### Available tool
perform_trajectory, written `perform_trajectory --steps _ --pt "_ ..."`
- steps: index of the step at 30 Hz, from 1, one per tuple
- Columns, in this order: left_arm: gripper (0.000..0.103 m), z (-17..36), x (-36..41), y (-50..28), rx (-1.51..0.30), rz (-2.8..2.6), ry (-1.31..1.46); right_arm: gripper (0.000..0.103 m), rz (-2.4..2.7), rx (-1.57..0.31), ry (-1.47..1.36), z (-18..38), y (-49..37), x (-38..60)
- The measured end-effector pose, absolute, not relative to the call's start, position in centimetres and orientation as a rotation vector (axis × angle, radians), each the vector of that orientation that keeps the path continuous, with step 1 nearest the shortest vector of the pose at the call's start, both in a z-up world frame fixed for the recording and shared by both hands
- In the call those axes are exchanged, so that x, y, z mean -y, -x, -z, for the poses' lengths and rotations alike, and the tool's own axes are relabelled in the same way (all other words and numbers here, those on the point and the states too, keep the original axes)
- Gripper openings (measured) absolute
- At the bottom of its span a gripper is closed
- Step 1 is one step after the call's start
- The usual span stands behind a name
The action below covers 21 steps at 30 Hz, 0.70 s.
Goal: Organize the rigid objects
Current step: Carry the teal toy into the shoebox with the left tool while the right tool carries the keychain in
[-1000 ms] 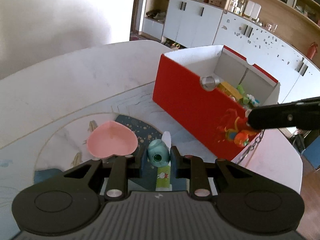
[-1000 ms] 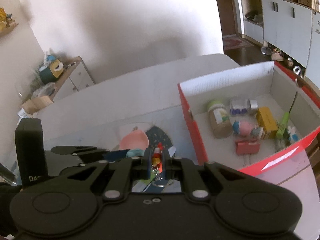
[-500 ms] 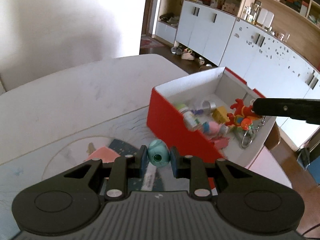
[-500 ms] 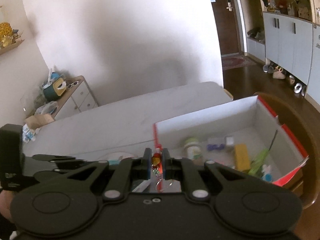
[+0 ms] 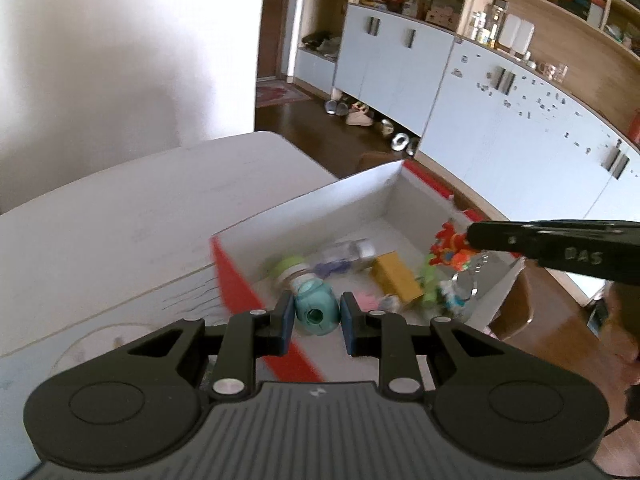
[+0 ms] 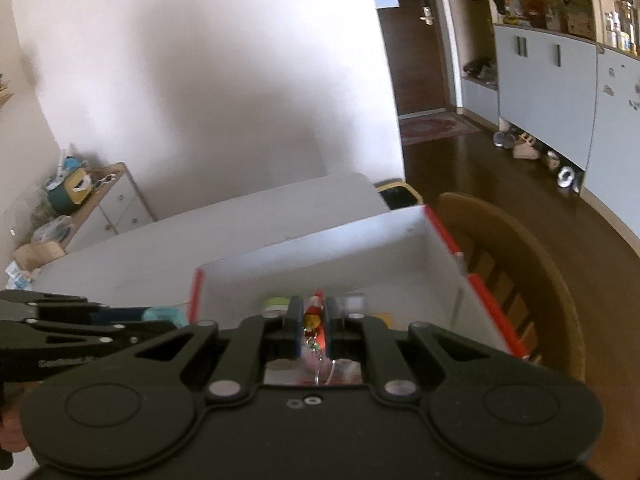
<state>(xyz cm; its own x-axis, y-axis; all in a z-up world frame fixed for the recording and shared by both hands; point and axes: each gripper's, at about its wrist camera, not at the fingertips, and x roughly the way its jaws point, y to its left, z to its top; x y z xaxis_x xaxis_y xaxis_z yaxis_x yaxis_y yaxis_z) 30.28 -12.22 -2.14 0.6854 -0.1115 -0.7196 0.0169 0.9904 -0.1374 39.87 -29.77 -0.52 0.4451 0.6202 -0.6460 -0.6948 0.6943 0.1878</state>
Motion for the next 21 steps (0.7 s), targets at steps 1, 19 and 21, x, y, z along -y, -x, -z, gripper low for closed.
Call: perform_trajectory --steps 1,19,21 --pt "0.024 2.2 12.9 -30.7 -0.814 0.079 0.117 0.009 -0.811 -0.755 0.111 0.7 -40.4 30.0" --pt "0.024 8.2 18.0 -40.4 -0.929 0.079 0.117 0.009 -0.799 -0.875 0.129 5.7 -44.9 30.5" --pt "0.024 9.0 18.0 -41.1 -0.940 0.079 0.127 0.009 -0.809 -0.887 0.143 6.2 -44.9 30.2"
